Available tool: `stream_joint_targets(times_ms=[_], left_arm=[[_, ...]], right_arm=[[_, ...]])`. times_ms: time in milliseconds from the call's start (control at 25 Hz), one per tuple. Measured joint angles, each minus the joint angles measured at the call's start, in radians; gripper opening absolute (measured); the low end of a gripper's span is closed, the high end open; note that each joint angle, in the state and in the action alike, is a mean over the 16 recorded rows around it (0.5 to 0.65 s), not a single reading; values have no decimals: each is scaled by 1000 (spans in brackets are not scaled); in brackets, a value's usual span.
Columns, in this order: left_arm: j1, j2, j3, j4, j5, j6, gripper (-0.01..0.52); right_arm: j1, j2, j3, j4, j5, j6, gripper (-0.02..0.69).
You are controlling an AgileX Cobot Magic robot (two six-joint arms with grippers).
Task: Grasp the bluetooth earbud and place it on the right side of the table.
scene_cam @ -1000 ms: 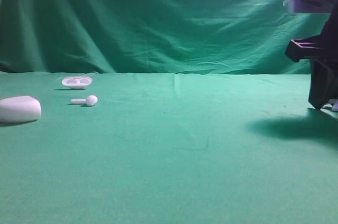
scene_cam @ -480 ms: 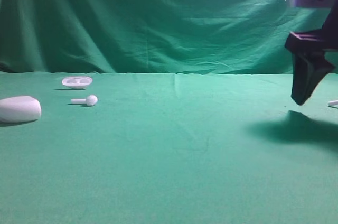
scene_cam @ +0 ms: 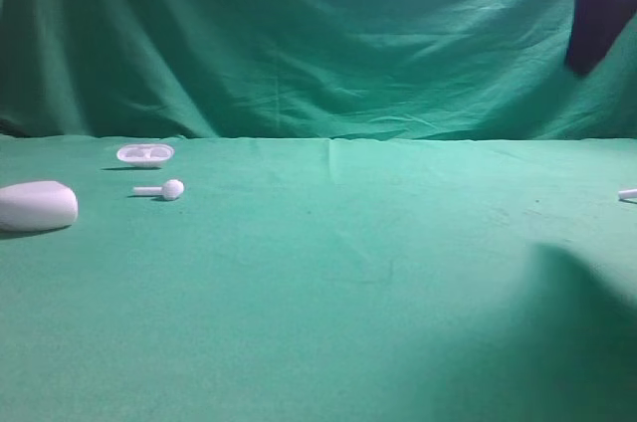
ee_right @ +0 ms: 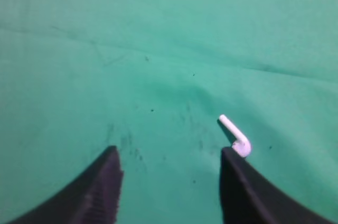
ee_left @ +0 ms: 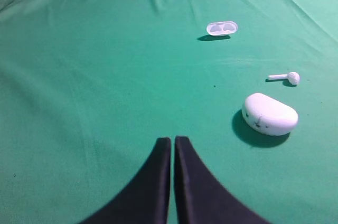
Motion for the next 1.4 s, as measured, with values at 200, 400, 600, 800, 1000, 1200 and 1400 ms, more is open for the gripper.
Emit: stream_joint_targets(times_ms=[200,400,600,800,1000,1200,1400], left_arm=[[0,0,0,0,0,0,0],[0,0,0,0,0,0,0],[0,0,0,0,0,0,0],[0,0,0,0,0,0,0],[0,0,0,0,0,0,0],[0,0,0,0,0,0,0],[0,0,0,0,0,0,0]], right_arm=[[0,-172,-18,50,186,-3,195],[0,-373,-32,91,370,1,49],[0,-594,-23,112,482,22,0],[0,-811,11,113,504,59,0],[0,-1000,65,107,435,98,0],[0,-1123,114,99,355,119,0],[0,-1183,151,69,292,122,0]])
